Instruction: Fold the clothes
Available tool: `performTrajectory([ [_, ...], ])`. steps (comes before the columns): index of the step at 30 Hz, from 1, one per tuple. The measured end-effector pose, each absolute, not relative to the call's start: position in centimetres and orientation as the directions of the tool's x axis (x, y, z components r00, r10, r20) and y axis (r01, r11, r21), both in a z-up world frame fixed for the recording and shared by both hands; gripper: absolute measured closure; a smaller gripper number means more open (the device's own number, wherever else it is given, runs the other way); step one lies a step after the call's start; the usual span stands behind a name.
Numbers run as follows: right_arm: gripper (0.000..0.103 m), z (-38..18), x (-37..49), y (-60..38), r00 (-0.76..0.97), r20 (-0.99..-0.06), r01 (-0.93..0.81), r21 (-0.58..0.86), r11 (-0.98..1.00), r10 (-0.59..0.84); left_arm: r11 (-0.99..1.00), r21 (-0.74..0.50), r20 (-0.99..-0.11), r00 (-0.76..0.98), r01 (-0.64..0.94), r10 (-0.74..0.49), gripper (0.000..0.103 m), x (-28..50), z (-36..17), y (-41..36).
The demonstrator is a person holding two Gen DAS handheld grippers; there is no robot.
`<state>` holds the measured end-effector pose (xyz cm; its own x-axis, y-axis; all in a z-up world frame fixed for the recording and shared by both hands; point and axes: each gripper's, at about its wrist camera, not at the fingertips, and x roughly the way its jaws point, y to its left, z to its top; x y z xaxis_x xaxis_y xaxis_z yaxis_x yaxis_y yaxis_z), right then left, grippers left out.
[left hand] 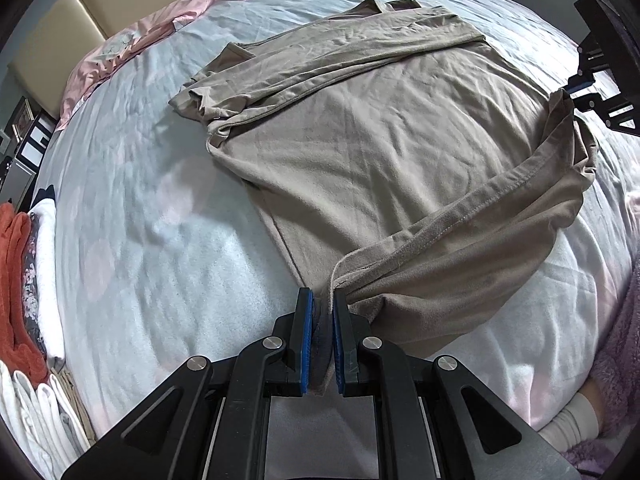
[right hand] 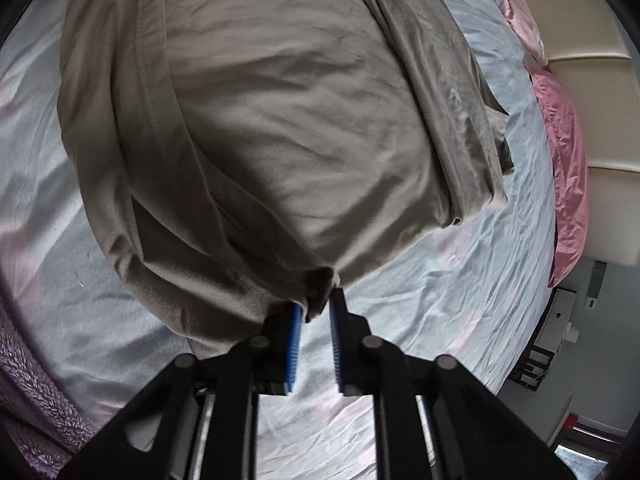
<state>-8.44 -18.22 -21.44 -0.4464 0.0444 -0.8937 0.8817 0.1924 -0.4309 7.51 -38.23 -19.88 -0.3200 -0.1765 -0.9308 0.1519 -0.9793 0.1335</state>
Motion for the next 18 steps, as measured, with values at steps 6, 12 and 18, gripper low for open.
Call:
performTrajectory([
  [6,0.097,-17.7,-9.0,-16.2,-0.421,-0.907,0.907,-0.421,-0.010,-0.022,-0.977,0.081,-0.911,-0.384,0.197,-0.153,0.093,8.6,-17.3,-38.8],
  [12,0.098,-12.1,-9.2,-13.1,-0.435,-0.894,0.877,-0.394,-0.274,-0.106,-0.970,-0.010,-0.877,-0.469,0.245,-0.109,0.093,10.0,-13.5,-39.5],
  [18,0.098,-5.6,-7.7,-10.2,-0.465,-0.861,0.824,-0.337,-0.456,-0.205,-0.969,-0.074,-0.849,-0.525,0.236,-0.063,0.093,12.7,-8.0,-38.3],
])
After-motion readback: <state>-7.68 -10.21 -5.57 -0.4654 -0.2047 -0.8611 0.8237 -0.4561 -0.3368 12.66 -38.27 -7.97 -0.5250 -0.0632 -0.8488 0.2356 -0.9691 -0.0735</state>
